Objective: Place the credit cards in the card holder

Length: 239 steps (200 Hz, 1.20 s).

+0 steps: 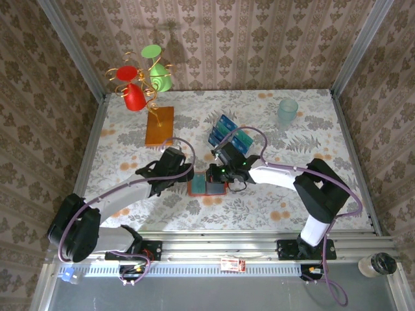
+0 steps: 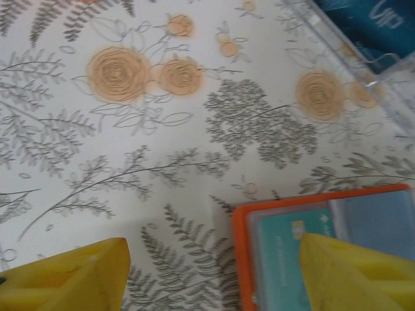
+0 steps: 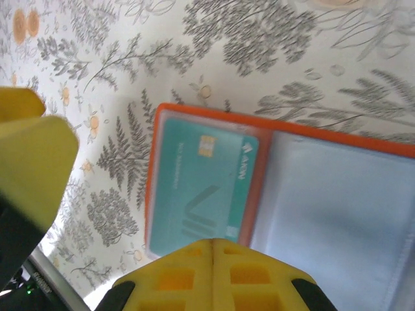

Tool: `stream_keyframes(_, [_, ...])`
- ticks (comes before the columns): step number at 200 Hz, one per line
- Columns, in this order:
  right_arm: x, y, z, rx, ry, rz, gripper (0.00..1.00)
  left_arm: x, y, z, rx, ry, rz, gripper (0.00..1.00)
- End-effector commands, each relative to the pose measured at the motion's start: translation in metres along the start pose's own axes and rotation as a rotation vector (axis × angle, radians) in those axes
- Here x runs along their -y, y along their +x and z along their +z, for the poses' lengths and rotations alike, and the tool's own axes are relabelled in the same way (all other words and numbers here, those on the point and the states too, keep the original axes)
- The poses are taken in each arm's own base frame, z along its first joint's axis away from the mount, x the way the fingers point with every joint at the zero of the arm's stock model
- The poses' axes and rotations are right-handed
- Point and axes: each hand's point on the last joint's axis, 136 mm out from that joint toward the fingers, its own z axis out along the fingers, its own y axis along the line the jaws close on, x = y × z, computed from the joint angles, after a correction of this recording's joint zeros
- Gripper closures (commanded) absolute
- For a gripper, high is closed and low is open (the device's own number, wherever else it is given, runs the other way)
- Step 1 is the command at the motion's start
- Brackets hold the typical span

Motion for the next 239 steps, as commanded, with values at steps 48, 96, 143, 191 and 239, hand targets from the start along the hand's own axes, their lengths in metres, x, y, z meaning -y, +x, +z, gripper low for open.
stream_keyframes(48, [0.042, -0.008, -0.003, 0.006, 0.084, 0.031, 0.96, 0.056, 0.003, -0.006, 0.010, 0.105, -0.011, 0.29])
stream_keyframes(96, [0.049, -0.010, 0.002, 0.006, 0.088, 0.046, 0.96, 0.073, 0.019, 0.000, -0.013, 0.120, 0.007, 0.29])
stream_keyframes(143, [0.044, -0.014, 0.004, 0.005, 0.073, 0.031, 0.96, 0.071, 0.033, 0.011, -0.041, 0.104, 0.021, 0.29])
stream_keyframes(191, [0.044, -0.013, 0.008, -0.019, 0.074, 0.011, 0.96, 0.063, 0.042, 0.018, -0.061, 0.073, 0.053, 0.29])
stream_keyframes(239, [0.048, -0.011, 0.007, -0.033, 0.098, -0.015, 0.96, 0.059, 0.049, 0.023, -0.078, 0.053, 0.081, 0.28])
